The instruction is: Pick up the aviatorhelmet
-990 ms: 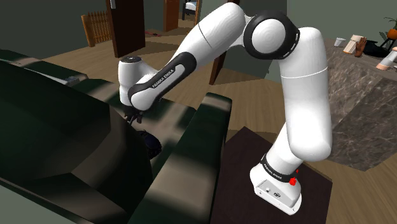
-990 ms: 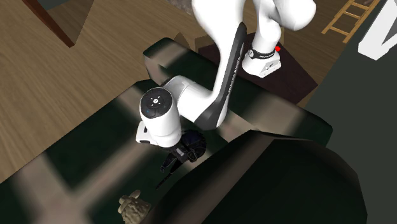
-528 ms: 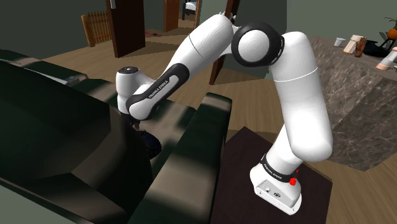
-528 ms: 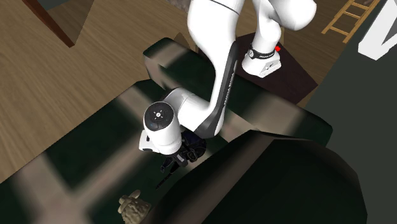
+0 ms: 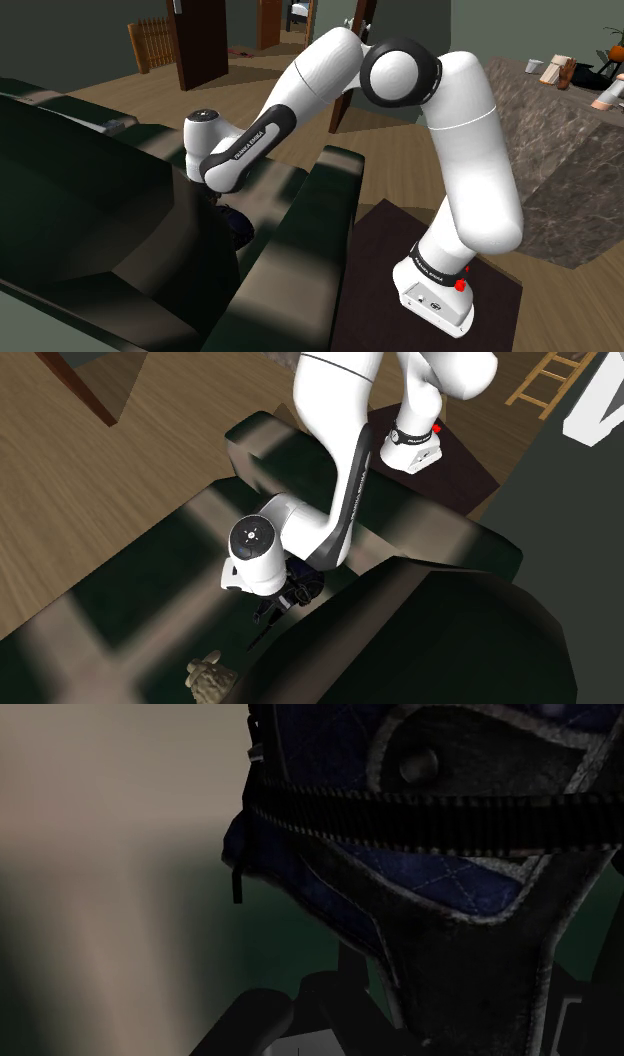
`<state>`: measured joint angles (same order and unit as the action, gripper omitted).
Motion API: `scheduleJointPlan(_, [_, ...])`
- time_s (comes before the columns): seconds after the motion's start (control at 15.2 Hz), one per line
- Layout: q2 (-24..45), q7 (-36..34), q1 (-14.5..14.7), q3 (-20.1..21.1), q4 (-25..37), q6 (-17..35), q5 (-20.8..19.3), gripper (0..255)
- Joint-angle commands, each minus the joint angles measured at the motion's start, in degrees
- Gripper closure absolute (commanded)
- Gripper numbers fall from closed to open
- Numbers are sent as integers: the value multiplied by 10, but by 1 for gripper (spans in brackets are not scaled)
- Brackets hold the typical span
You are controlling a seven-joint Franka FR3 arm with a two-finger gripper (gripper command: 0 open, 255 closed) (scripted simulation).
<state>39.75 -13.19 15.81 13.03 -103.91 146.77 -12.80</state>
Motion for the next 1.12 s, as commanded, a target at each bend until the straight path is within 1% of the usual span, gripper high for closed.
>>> scheduleJointPlan(0.0, [0,0,0,0,0,0,0,255])
scheduleJointPlan(0.26, [1,0,0,0,0,0,0,255])
scheduleJointPlan(1.06, [-68,12,-14,19,-10,-59,20,255])
